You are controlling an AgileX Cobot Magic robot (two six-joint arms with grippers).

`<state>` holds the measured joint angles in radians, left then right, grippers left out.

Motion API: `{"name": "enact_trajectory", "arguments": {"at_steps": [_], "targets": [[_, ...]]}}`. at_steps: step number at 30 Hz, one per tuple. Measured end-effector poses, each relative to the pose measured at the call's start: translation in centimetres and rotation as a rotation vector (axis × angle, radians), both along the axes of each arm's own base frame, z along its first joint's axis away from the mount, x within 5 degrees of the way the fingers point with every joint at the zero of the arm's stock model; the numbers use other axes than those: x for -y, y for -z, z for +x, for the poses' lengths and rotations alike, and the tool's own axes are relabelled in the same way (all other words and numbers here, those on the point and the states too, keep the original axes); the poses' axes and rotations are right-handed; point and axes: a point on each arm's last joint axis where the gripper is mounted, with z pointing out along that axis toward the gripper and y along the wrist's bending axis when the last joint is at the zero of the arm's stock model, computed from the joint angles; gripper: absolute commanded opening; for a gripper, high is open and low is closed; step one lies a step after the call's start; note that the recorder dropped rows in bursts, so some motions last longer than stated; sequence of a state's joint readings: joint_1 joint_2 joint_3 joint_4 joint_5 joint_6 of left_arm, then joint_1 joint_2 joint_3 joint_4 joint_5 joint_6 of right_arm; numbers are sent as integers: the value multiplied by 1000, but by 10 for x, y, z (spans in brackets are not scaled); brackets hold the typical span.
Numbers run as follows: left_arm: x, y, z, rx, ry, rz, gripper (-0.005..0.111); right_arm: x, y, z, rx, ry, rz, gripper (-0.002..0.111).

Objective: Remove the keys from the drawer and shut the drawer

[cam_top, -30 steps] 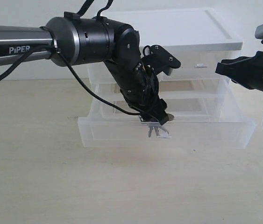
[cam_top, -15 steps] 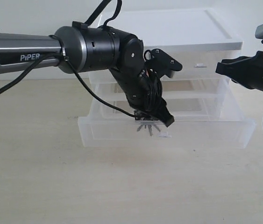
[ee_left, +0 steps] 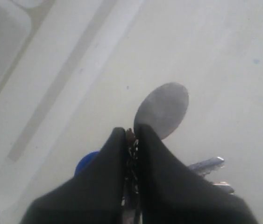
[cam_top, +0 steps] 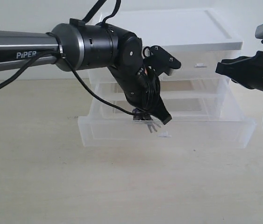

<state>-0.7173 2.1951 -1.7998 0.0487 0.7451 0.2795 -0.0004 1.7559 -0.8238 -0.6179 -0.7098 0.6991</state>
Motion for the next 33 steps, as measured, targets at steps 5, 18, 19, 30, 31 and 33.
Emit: {"name": "enact_trajectory", "arguments": {"at_steps": [5, 18, 19, 30, 31, 33], "targets": [[1, -23, -7, 43, 15, -26, 4, 0, 0, 0, 0, 0, 0, 0], [14, -72, -37, 142, 90, -77, 4, 0, 0, 0, 0, 0, 0, 0], [13, -76, -38, 150, 90, -82, 4, 0, 0, 0, 0, 0, 0, 0], [6, -76, -40, 136, 96, -7, 34, 0, 0, 0, 0, 0, 0, 0], [7, -71, -38, 133, 94, 7, 41, 0, 0, 0, 0, 0, 0, 0], [9, -58, -35, 121, 96, 33, 54, 0, 0, 0, -2, 1, -1, 0]]}}
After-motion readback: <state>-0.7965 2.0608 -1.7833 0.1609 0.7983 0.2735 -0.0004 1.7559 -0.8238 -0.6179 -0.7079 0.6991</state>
